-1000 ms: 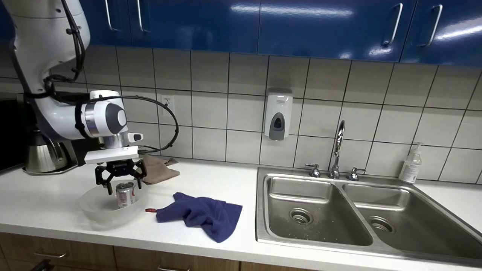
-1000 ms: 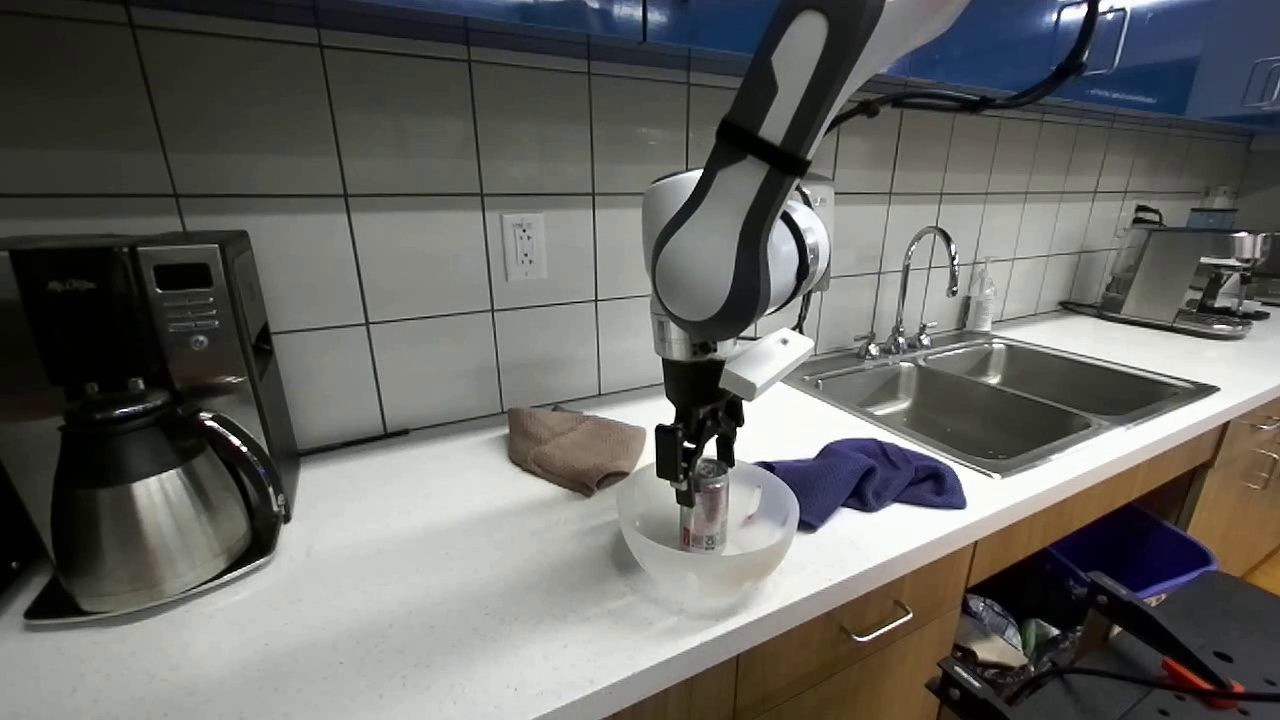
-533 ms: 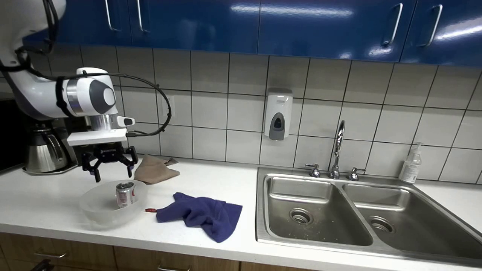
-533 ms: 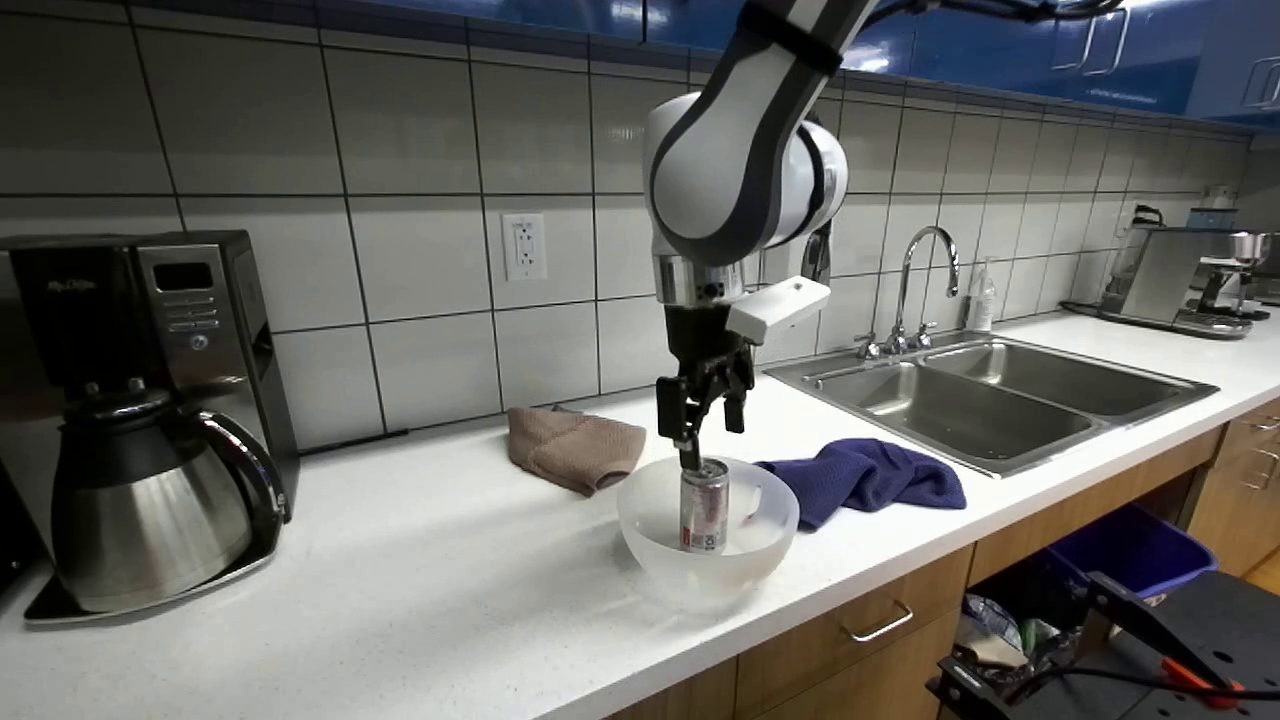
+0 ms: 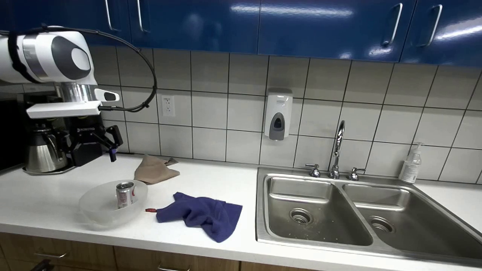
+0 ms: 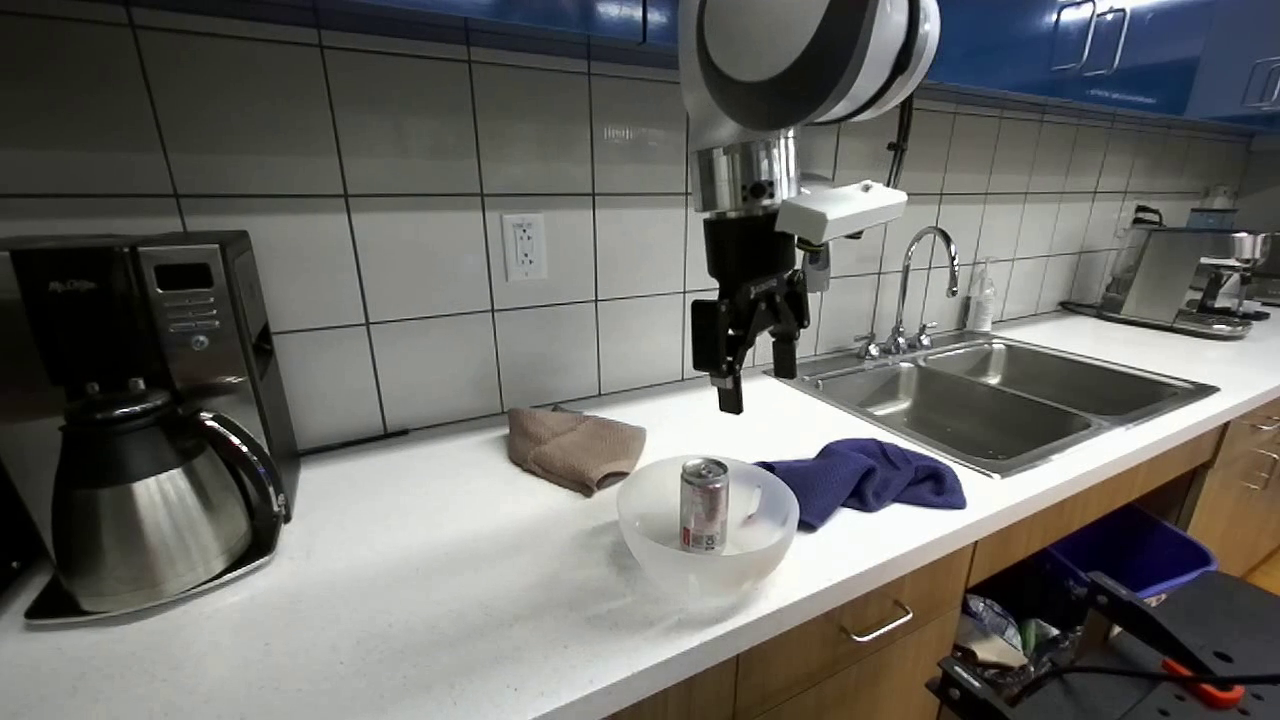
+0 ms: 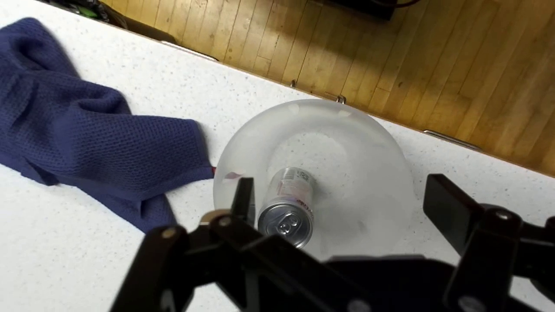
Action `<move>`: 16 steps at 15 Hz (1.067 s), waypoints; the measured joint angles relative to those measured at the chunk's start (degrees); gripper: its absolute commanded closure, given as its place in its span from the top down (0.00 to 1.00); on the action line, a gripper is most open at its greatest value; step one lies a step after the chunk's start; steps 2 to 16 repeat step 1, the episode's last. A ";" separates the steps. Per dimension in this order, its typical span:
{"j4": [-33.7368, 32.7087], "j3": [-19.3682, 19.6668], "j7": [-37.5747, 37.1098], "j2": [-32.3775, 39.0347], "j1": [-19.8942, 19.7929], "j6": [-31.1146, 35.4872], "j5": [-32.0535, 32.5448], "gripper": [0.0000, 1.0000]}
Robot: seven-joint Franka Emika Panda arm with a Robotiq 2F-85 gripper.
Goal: Put the grey can in the plastic bowl
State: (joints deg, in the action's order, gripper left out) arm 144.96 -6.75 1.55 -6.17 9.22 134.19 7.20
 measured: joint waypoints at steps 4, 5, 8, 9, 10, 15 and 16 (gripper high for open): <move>0.37 -0.02 -0.11 -0.40 0.00 0.00 0.00 1.00; 0.37 -0.02 -0.11 -0.40 0.00 0.00 0.00 1.00; 0.37 -0.02 -0.11 -0.40 0.00 0.00 0.00 1.00; 0.37 -0.02 -0.11 -0.40 0.00 0.00 0.00 1.00; 0.37 -0.02 -0.11 -0.40 0.00 0.00 0.00 1.00; 0.37 -0.02 -0.11 -0.40 0.00 0.00 0.00 1.00; 0.37 -0.02 -0.11 -0.40 0.00 0.00 0.00 1.00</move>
